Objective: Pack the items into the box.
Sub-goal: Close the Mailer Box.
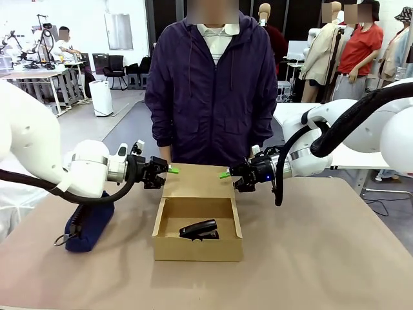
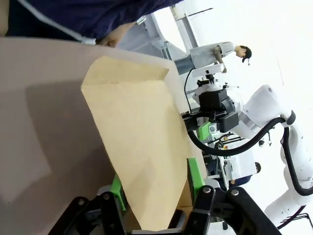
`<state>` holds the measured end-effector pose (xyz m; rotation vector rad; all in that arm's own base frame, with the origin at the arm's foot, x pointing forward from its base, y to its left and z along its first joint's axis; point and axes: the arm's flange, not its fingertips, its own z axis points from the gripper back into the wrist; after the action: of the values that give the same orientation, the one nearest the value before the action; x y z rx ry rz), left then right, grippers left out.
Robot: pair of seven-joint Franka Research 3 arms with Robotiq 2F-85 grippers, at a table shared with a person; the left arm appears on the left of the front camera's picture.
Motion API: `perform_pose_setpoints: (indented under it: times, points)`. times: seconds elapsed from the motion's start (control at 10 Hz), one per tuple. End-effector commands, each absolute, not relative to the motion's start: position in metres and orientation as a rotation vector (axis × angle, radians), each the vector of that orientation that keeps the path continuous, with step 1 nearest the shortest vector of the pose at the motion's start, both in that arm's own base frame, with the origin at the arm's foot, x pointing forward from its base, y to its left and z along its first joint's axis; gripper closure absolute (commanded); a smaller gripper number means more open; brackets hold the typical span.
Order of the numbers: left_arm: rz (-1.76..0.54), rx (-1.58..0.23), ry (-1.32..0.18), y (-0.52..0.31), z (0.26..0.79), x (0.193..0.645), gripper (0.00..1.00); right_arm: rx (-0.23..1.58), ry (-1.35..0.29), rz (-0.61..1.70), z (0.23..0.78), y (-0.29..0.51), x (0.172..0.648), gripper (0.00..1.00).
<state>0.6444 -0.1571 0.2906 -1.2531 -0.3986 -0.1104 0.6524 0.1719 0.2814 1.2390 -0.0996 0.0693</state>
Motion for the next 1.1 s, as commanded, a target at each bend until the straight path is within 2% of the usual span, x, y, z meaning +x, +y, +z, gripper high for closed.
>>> perform_pose_setpoints:
  times: [0.0, 0.2, 0.5, 0.6, 0.7, 1.0]
  points:
    - [-0.201, -1.306, -0.464, -0.155, 0.297, 0.631, 0.39, 1.266, -0.148, 0.146, 0.290, 0.167, 0.646, 0.44]
    - [-0.308, -1.357, -0.456, -0.156, 0.308, 0.620, 0.39, 1.310, -0.288, 0.244, 0.308, 0.158, 0.634, 0.44]
    - [-0.402, -1.374, -0.569, -0.156, 0.321, 0.592, 0.39, 1.293, -0.408, 0.341, 0.319, 0.156, 0.615, 0.44]
    - [-0.402, -1.360, -0.573, -0.155, 0.324, 0.590, 0.39, 1.304, -0.401, 0.334, 0.320, 0.158, 0.615, 0.44]
    - [-0.373, -1.359, -0.500, -0.164, 0.319, 0.611, 0.39, 1.270, -0.350, 0.306, 0.324, 0.158, 0.635, 0.44]
    - [-0.373, -1.359, -0.500, -0.164, 0.319, 0.611, 0.39, 1.270, -0.350, 0.306, 0.324, 0.158, 0.635, 0.44]
